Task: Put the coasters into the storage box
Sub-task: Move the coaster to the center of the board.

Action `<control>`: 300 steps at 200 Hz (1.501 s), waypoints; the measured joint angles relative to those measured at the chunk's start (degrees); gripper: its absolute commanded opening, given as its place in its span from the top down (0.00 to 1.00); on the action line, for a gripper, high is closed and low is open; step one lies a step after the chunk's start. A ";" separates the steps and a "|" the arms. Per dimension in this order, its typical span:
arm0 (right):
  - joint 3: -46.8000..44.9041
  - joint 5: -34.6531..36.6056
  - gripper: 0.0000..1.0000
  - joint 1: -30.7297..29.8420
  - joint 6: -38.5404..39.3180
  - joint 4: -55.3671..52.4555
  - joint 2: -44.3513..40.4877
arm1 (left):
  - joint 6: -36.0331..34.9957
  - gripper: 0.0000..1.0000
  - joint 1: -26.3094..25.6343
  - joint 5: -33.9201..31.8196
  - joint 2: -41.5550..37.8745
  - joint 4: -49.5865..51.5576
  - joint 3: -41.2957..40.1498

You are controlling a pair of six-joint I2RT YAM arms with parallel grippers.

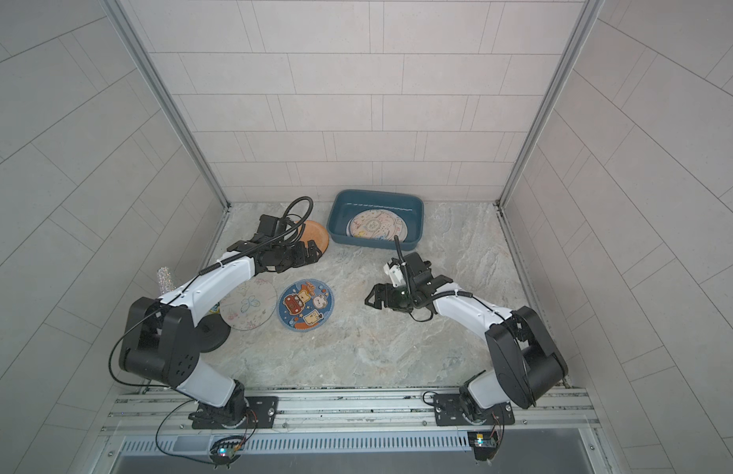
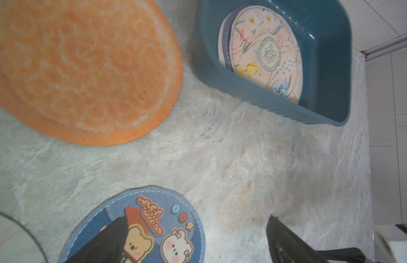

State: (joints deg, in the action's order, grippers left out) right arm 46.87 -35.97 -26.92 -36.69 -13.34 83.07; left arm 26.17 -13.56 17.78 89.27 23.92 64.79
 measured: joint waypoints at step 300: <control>1.22 0.35 0.12 -3.37 -0.90 1.64 1.49 | -9.14 0.08 4.76 -4.94 14.47 10.21 -0.17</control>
State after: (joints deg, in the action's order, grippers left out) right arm 48.10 -35.62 -30.28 -37.58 -11.70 84.55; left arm 17.04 -8.80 12.84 103.74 34.13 64.62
